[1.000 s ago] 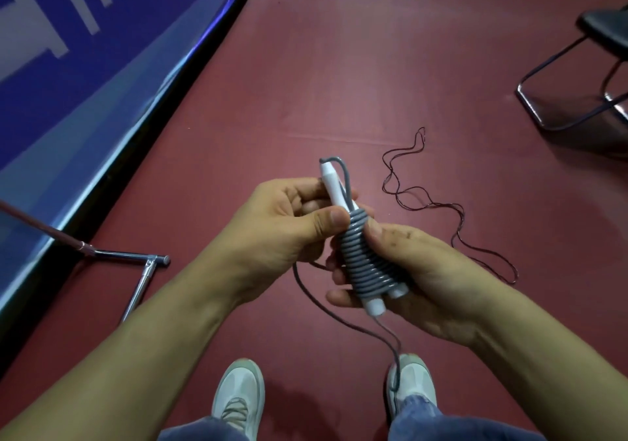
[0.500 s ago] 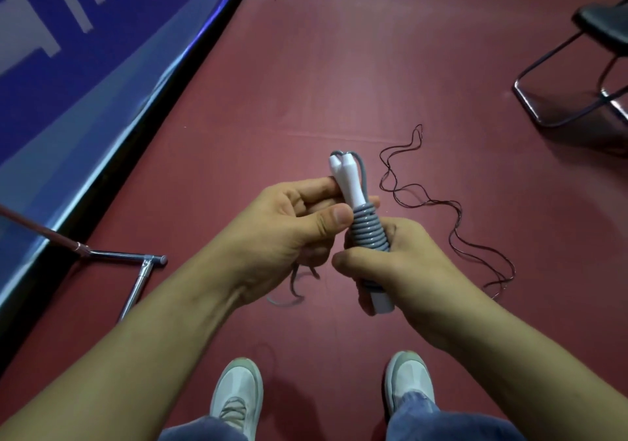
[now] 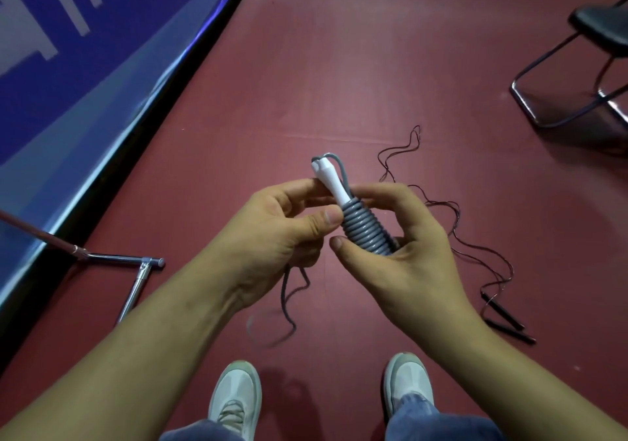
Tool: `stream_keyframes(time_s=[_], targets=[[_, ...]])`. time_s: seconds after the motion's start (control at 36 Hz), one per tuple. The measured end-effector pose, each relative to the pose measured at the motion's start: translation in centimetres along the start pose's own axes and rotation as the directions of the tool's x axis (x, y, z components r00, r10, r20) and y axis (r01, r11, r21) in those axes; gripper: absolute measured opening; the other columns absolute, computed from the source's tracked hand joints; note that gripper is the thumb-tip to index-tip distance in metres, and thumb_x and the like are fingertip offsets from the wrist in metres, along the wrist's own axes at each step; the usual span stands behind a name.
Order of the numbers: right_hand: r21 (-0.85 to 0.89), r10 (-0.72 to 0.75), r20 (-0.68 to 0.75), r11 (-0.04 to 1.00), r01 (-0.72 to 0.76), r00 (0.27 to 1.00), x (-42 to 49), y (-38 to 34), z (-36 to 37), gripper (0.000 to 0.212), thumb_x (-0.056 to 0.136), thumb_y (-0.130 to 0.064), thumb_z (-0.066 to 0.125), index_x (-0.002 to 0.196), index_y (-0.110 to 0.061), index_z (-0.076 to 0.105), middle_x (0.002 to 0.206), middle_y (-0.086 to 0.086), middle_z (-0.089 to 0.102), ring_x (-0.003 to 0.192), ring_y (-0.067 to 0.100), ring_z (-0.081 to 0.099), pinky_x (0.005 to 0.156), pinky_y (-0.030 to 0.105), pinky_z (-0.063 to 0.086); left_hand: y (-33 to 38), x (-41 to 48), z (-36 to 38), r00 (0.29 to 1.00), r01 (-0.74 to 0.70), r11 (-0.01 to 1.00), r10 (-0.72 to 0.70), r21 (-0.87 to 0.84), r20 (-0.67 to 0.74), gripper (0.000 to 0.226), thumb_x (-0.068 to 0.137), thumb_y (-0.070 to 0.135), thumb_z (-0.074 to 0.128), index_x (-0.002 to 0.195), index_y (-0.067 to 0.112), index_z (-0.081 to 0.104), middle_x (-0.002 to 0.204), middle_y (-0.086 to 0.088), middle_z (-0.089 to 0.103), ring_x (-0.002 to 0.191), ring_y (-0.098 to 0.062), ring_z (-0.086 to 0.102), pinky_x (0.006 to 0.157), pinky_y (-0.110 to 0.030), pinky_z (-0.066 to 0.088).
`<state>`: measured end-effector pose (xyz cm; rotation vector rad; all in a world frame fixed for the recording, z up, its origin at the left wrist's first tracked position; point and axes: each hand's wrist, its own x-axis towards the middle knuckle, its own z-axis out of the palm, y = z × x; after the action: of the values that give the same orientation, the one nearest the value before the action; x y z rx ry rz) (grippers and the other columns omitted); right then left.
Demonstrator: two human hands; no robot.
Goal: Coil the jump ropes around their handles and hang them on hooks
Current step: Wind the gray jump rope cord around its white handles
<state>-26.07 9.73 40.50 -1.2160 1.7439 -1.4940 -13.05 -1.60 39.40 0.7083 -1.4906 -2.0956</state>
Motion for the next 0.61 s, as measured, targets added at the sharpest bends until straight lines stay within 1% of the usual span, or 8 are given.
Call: stream_keyframes(time_s=[0.14, 0.22, 0.31, 0.33, 0.39, 0.47, 0.53, 0.61], targets=[[0.145, 0.114, 0.053, 0.982, -0.121, 0.992, 0.1, -0.2, 0.2, 0.032, 0.081, -0.003, 0.081, 0.092, -0.017, 0.055, 0.103, 0.002, 0.070, 0.053, 0.000, 0.052, 0.047, 0.014, 0.040, -0.2, 0.1, -0.2, 1.000, 0.008, 1.000, -0.008, 0.017, -0.024, 0.031, 0.084, 0.016, 0.072, 0.114, 0.007, 0.074, 0.102, -0.012, 0.064, 0.064, -0.020, 0.030, 0.051, -0.023, 0.031], [0.270, 0.177, 0.102, 0.942, -0.198, 0.979, 0.1, -0.3, 0.0, 0.033, 0.084, -0.004, 0.079, 0.093, -0.013, 0.049, 0.095, 0.003, 0.071, 0.044, 0.016, 0.046, 0.039, 0.023, 0.036, -0.1, 0.2, -0.3, 1.000, -0.016, 1.000, 0.017, 0.021, -0.021, 0.030, 0.084, 0.017, 0.073, 0.111, 0.004, 0.073, 0.095, -0.008, 0.066, 0.064, -0.020, 0.035, 0.050, -0.022, 0.037], [0.358, 0.205, 0.178, 0.897, -0.258, 0.962, 0.2, -0.5, -0.2, 0.031, 0.085, -0.006, 0.078, 0.094, -0.016, 0.050, 0.075, 0.002, 0.065, 0.041, 0.021, 0.041, 0.039, 0.024, 0.033, 0.3, 0.0, -0.7, 0.998, -0.057, 0.996, 0.058, 0.073, -0.007, 0.031, 0.084, 0.021, 0.074, 0.111, 0.006, 0.074, 0.107, -0.027, 0.067, 0.069, -0.022, 0.039, 0.053, -0.021, 0.040], [0.400, 0.218, 0.205, 0.871, -0.286, 0.954, 0.3, -0.4, -0.3, 0.032, 0.083, -0.007, 0.080, 0.094, -0.017, 0.051, 0.072, 0.003, 0.063, 0.040, 0.020, 0.041, 0.039, 0.022, 0.033, 0.4, 0.0, -0.8, 0.997, -0.072, 0.993, 0.073, 0.092, -0.005, 0.031, 0.084, 0.021, 0.074, 0.111, 0.007, 0.074, 0.111, -0.030, 0.067, 0.070, -0.022, 0.041, 0.054, -0.021, 0.040], [0.486, 0.258, 0.281, 0.793, -0.368, 0.925, 0.5, -0.5, -0.5, 0.033, 0.080, -0.008, 0.079, 0.093, -0.020, 0.051, 0.071, 0.004, 0.062, 0.039, 0.018, 0.039, 0.039, 0.018, 0.031, 0.6, -0.1, -0.8, 0.995, -0.097, 0.988, 0.098, 0.119, 0.005, 0.031, 0.085, 0.020, 0.074, 0.111, 0.005, 0.074, 0.104, -0.026, 0.070, 0.068, -0.018, 0.044, 0.053, -0.021, 0.039], [0.564, 0.300, 0.402, 0.663, -0.492, 0.865, 0.4, -0.3, -0.7, 0.036, 0.077, -0.014, 0.073, 0.102, -0.020, 0.048, 0.087, 0.014, 0.062, 0.040, 0.015, 0.039, 0.036, 0.014, 0.028, 1.1, -0.3, -0.7, 0.993, -0.116, 0.983, 0.117, 0.143, 0.001, 0.029, 0.084, 0.018, 0.074, 0.107, 0.001, 0.073, 0.088, -0.013, 0.070, 0.063, -0.012, 0.051, 0.048, -0.019, 0.035], [0.597, 0.291, 0.475, 0.587, -0.547, 0.831, 0.3, -0.3, -0.8, 0.042, 0.078, -0.016, 0.072, 0.109, -0.021, 0.045, 0.102, 0.023, 0.061, 0.043, 0.014, 0.043, 0.035, 0.014, 0.028, 1.4, -0.4, -0.8, 0.993, -0.114, 0.977, 0.117, 0.181, -0.004, 0.028, 0.084, 0.020, 0.070, 0.106, 0.002, 0.073, 0.085, -0.012, 0.068, 0.062, -0.016, 0.050, 0.048, -0.020, 0.035], [0.628, 0.260, 0.545, 0.504, -0.593, 0.797, 0.4, -0.3, -0.8, 0.033, 0.086, -0.018, 0.062, 0.114, -0.020, 0.044, 0.105, 0.024, 0.069, 0.052, 0.018, 0.053, 0.039, 0.019, 0.034, 1.4, -0.6, -0.9, 0.992, -0.118, 0.964, 0.123, 0.237, -0.008, 0.024, 0.087, 0.022, 0.070, 0.106, 0.008, 0.075, 0.079, -0.015, 0.057, 0.064, -0.023, 0.040, 0.051, -0.025, 0.035]])
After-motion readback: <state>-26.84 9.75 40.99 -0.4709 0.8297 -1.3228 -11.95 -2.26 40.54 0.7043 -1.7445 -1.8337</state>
